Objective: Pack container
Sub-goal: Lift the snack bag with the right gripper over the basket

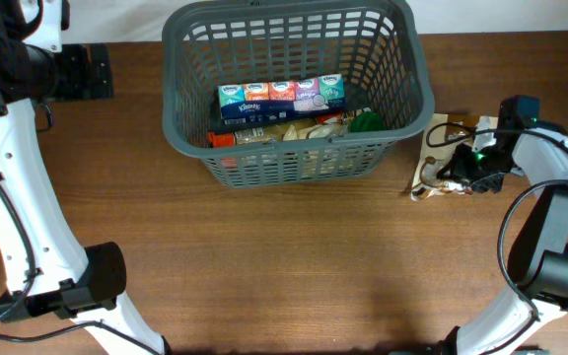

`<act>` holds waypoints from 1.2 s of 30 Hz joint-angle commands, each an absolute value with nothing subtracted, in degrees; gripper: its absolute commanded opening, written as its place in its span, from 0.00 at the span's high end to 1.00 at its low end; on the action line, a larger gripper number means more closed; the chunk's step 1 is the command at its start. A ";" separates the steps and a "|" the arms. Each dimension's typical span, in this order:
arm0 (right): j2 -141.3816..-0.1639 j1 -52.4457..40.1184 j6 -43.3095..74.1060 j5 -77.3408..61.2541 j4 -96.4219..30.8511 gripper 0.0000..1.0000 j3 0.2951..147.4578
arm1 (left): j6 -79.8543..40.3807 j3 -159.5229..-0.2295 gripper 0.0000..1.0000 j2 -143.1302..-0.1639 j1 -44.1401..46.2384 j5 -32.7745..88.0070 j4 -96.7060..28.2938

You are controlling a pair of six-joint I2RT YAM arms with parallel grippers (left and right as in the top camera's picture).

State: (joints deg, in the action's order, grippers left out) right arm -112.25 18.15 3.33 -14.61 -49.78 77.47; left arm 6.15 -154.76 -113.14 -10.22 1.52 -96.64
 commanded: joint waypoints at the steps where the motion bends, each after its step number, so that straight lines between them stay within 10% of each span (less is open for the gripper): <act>1: -110.65 19.18 4.86 -12.88 -51.09 0.96 82.87 | 5.61 -154.58 0.01 -113.45 -10.46 2.17 -96.66; 19: -93.78 15.16 1.13 -18.11 -60.18 0.96 112.12 | 5.61 -154.58 0.01 -113.45 -10.46 2.17 -96.66; 36: -95.18 -13.63 -27.55 -30.83 -60.66 0.96 113.43 | 5.63 -154.58 0.01 -113.45 -10.46 2.17 -96.66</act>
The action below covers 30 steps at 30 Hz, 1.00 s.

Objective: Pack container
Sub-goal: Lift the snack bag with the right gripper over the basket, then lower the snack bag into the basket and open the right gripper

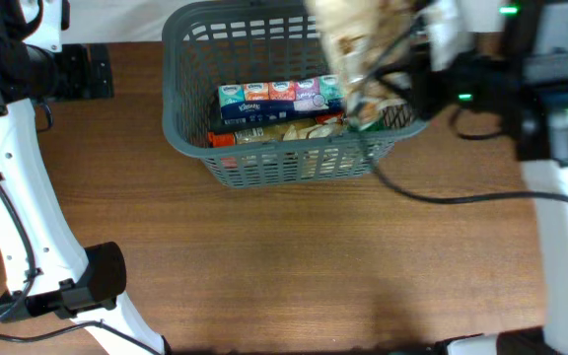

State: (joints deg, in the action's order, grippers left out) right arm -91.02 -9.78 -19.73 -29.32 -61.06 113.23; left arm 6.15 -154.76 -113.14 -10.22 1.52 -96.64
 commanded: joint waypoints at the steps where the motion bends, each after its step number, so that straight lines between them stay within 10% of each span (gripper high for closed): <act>1: -97.01 -14.96 -28.82 -30.83 -60.66 0.96 113.43 | 5.63 -154.58 0.01 -113.45 -10.46 2.17 -96.66; 30: -119.02 -28.32 -36.62 -22.15 -61.76 0.96 113.78 | 5.61 -154.58 0.01 -113.45 -10.46 2.17 -96.66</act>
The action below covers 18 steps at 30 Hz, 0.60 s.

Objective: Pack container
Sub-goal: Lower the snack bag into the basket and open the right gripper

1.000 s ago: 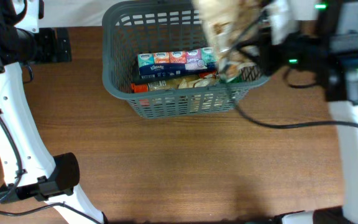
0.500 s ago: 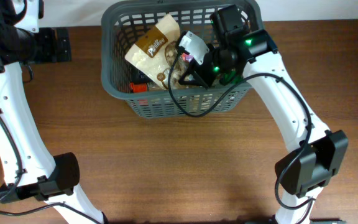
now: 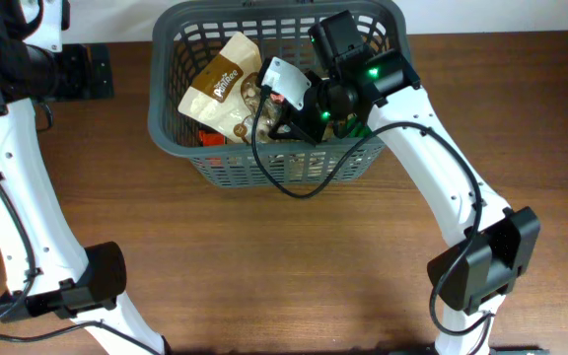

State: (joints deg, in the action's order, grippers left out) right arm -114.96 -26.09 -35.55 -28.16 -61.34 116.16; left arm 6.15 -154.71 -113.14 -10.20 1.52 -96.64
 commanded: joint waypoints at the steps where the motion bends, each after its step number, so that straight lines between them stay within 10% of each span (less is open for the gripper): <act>1: -118.45 -28.14 -35.83 -22.02 -61.78 0.96 114.34 | 5.61 -154.58 0.01 -113.45 -10.46 2.17 -96.66; 18: -118.30 -26.92 -25.04 -22.00 -56.38 0.96 129.80 | 5.61 -154.58 0.01 -113.45 -10.46 2.17 -96.66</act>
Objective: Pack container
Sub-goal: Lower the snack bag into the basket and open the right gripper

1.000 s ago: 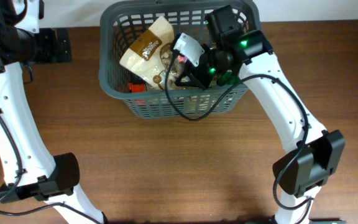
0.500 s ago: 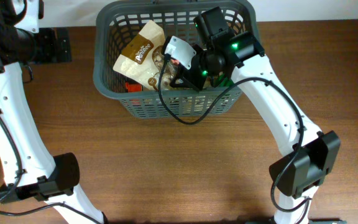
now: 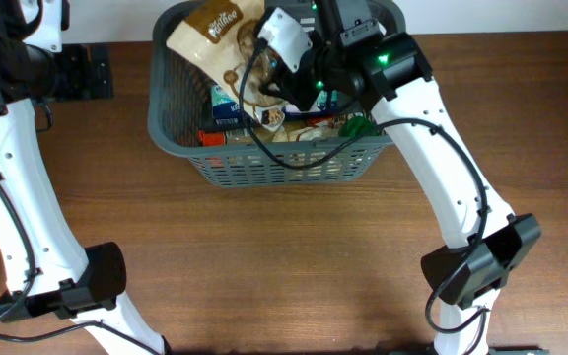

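A beige snack pouch (image 3: 213,37) with a brown label hangs tilted over the far left corner of the grey plastic basket (image 3: 171,138). My right gripper (image 3: 264,81) is shut on the pouch's lower right end, under the white wrist camera. Beneath the pouch, a row of small tissue packs (image 3: 227,103) is partly hidden. My left gripper (image 3: 89,71) rests at the table's far left, away from the basket; its fingers are not distinct.
The basket also holds a green item (image 3: 361,126), an orange packet (image 3: 215,138) and pale wrappers along its front wall. My right arm (image 3: 442,177) arches over the table right of the basket. The left arm (image 3: 18,197) runs down the left edge.
The pouch, still held by my right gripper, has shifted from low inside the basket's left half to the far left rim. The left arm has not moved.
My right gripper was at the pouch lying on the table right of the basket. Then it held the pouch above the basket's right side. Then the pouch was down in the basket's left half, and now it hangs over the far left corner.
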`<act>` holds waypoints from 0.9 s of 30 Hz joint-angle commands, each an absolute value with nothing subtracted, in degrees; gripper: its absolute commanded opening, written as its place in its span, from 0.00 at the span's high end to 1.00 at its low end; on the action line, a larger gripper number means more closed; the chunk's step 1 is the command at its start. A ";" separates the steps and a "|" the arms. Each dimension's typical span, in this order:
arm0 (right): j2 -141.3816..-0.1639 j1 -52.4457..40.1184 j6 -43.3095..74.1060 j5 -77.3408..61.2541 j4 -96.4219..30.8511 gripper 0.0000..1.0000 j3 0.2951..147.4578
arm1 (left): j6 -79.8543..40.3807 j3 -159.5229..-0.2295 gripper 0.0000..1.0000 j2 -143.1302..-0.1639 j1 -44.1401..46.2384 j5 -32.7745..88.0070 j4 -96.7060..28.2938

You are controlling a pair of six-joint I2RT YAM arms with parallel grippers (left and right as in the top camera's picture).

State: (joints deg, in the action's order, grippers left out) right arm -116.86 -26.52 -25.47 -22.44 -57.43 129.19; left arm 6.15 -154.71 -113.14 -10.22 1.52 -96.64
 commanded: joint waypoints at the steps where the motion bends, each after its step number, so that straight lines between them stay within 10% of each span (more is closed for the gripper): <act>1: -118.87 -26.87 -25.54 -22.00 -55.92 0.96 129.75 | 5.61 -154.58 0.01 -113.45 -10.46 2.17 -96.66; 27: -129.08 -26.98 -28.27 -24.84 -63.42 0.96 125.51 | 5.63 -154.58 0.01 -113.45 -10.46 2.17 -96.66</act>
State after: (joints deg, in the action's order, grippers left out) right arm -127.92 -26.52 -27.64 -23.24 -63.31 127.28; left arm 6.15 -154.71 -113.14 -10.22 1.52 -96.64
